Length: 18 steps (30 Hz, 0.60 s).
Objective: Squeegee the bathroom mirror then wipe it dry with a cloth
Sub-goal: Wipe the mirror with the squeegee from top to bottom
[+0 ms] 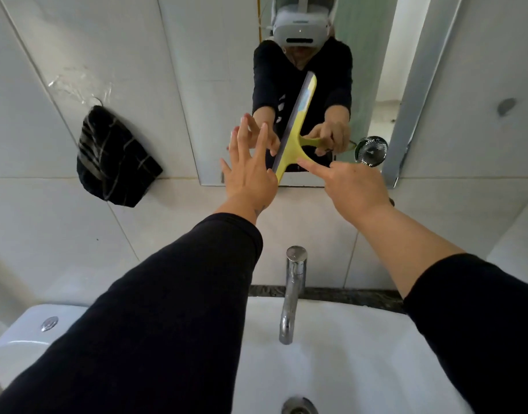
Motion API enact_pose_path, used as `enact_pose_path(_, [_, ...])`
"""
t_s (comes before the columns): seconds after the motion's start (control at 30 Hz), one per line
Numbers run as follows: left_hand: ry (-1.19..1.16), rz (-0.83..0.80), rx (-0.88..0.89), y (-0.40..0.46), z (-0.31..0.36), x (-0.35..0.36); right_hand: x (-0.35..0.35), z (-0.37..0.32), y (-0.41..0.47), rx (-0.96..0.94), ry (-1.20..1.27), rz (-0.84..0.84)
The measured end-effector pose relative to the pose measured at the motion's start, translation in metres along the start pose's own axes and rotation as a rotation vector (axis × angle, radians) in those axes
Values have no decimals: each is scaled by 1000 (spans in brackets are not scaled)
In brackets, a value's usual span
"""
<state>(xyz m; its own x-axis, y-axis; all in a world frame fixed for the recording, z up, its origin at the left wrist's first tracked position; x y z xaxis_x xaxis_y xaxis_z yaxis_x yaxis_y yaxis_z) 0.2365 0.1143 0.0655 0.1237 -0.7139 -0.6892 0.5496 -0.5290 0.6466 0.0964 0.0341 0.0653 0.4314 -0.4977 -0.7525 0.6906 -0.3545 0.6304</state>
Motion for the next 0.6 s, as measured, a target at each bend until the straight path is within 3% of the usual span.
enact_pose_path(0.6, [25,-46,68,-11,49,40,7,65,-50,276,135,80])
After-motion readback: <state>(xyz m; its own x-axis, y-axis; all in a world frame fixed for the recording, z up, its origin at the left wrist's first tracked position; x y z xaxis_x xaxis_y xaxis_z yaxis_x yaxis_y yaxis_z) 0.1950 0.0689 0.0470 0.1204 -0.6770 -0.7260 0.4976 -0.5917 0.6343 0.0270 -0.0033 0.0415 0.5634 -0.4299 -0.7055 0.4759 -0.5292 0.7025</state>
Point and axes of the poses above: each hand's wrist, its own y-axis towards the middle knuckle, its own x-axis out of the palm, z = x × y, the point moved 7 cm from there along y, towards the middle knuckle, and after that the axes turned 11 degrees about z, right-handed, at the moved point
